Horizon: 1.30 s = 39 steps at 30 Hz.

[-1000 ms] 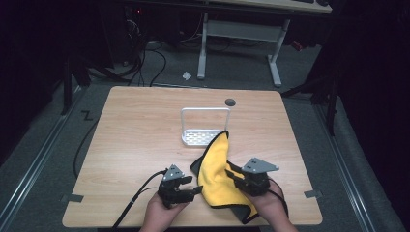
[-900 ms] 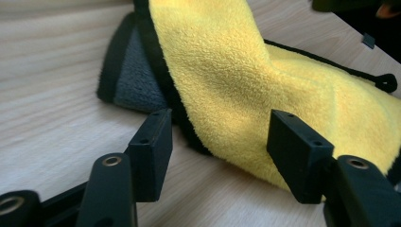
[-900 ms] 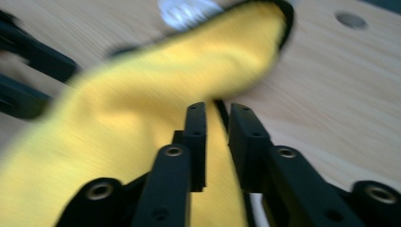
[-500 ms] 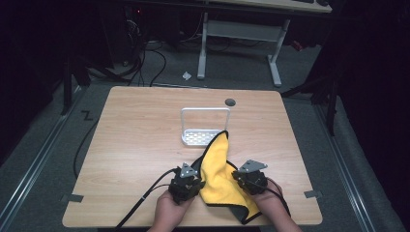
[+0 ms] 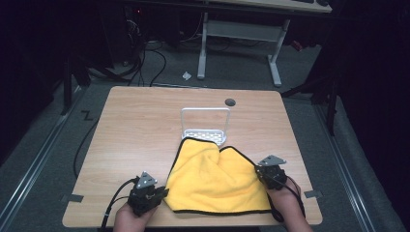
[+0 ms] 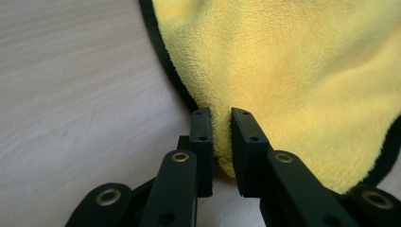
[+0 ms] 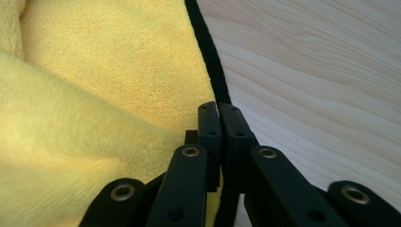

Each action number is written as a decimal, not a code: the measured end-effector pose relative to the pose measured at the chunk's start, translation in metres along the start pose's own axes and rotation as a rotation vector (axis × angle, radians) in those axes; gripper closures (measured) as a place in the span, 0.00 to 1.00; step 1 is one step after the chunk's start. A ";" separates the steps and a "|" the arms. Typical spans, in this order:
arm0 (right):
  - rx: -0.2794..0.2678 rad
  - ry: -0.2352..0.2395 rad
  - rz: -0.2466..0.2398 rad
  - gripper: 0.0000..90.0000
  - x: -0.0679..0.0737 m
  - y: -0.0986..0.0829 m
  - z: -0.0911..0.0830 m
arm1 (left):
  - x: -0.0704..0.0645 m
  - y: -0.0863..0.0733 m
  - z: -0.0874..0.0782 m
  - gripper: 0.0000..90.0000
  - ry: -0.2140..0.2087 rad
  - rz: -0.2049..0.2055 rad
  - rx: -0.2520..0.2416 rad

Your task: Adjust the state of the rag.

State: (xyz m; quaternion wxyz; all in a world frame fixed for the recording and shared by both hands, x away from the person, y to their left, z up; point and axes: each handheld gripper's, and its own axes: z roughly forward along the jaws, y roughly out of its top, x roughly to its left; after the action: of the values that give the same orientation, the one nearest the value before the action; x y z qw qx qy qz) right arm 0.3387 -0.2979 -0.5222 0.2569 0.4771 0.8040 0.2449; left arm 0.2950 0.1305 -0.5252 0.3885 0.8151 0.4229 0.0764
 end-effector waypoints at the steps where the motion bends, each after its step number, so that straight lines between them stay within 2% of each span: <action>1: 0.000 -0.004 0.017 0.98 -0.004 -0.002 0.000 | 0.004 -0.007 -0.005 0.88 -0.013 -0.016 0.004; 3: -0.004 0.002 0.035 0.98 -0.008 -0.003 0.000 | 0.005 -0.009 -0.008 0.87 -0.016 -0.022 0.004; 4: -0.002 0.014 0.052 0.98 -0.011 -0.003 -0.001 | 0.005 -0.012 -0.010 0.83 -0.021 -0.027 0.003; 5: -0.002 0.014 0.052 0.98 -0.011 -0.003 -0.001 | 0.006 -0.013 -0.010 0.83 -0.022 -0.028 0.001; 7: -0.001 0.003 0.033 0.96 -0.008 -0.002 -0.001 | 0.007 -0.015 -0.012 0.73 -0.022 -0.033 -0.013; 9: -0.011 0.011 0.035 0.95 -0.008 -0.001 -0.002 | 0.009 -0.012 -0.013 0.69 -0.030 -0.042 -0.029; 11: -0.043 0.025 0.047 0.95 -0.008 0.000 -0.006 | 0.011 -0.007 -0.017 0.67 -0.031 -0.028 -0.055; 12: -0.077 0.043 0.056 0.96 -0.008 0.002 -0.010 | 0.014 0.003 -0.018 0.67 -0.029 -0.026 -0.089; 13: -0.091 0.049 0.051 0.97 -0.007 0.004 -0.011 | 0.014 0.003 -0.018 0.68 -0.029 -0.026 -0.089; 14: -0.091 0.049 0.051 0.97 -0.007 0.004 -0.011 | 0.017 0.011 -0.016 0.68 -0.024 -0.016 -0.095; 17: -0.111 0.105 0.040 1.00 -0.004 0.017 -0.006 | 0.026 0.042 -0.001 0.80 0.002 0.038 -0.100; 18: -0.107 0.127 0.031 1.00 -0.001 0.032 0.003 | 0.030 0.054 0.008 0.86 0.006 0.040 -0.100; 19: -0.107 0.127 0.031 1.00 -0.001 0.032 0.003 | 0.034 0.065 0.017 0.86 0.009 0.042 -0.092; 21: -0.085 0.131 0.006 1.00 0.004 0.045 0.018 | 0.039 0.085 0.039 0.87 0.023 0.053 -0.069; 24: -0.036 0.129 -0.005 1.00 0.006 0.058 0.043 | 0.046 0.097 0.065 0.87 0.049 0.059 -0.004; 26: -0.031 0.136 -0.004 1.00 0.003 0.060 0.051 | 0.048 0.097 0.073 0.88 0.057 0.073 0.036; 28: -0.008 0.074 -0.010 1.00 -0.005 0.056 0.047 | 0.046 0.090 0.071 0.91 0.078 0.104 0.061; 29: -0.008 0.074 -0.010 1.00 -0.005 0.056 0.047 | 0.046 0.085 0.068 0.91 0.084 0.105 0.061; 30: -0.011 0.059 0.006 1.00 -0.012 0.050 0.045 | 0.047 0.079 0.063 0.92 0.085 0.100 0.051; 33: -0.021 0.024 0.101 1.00 -0.036 0.033 0.038 | 0.049 0.063 0.049 0.94 0.102 0.100 0.033; 35: -0.029 0.002 0.133 1.00 -0.047 0.024 0.034 | 0.050 0.054 0.042 0.95 0.105 0.095 0.010; 37: -0.029 -0.007 0.134 1.00 -0.049 0.022 0.033 | 0.053 0.053 0.041 0.95 0.126 0.086 -0.001; 38: -0.027 -0.018 0.131 0.99 -0.049 0.024 0.034 | 0.056 0.054 0.042 0.86 0.125 0.059 -0.009; 39: -0.027 -0.018 0.131 0.99 -0.049 0.024 0.034 | 0.058 0.056 0.042 0.86 0.130 0.030 -0.002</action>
State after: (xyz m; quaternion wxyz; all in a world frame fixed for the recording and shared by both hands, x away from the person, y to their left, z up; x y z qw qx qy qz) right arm 0.3965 -0.3265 -0.5239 0.2541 0.5273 0.7654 0.2675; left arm 0.3862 0.1308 -0.5267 0.3600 0.8142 0.4350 0.1354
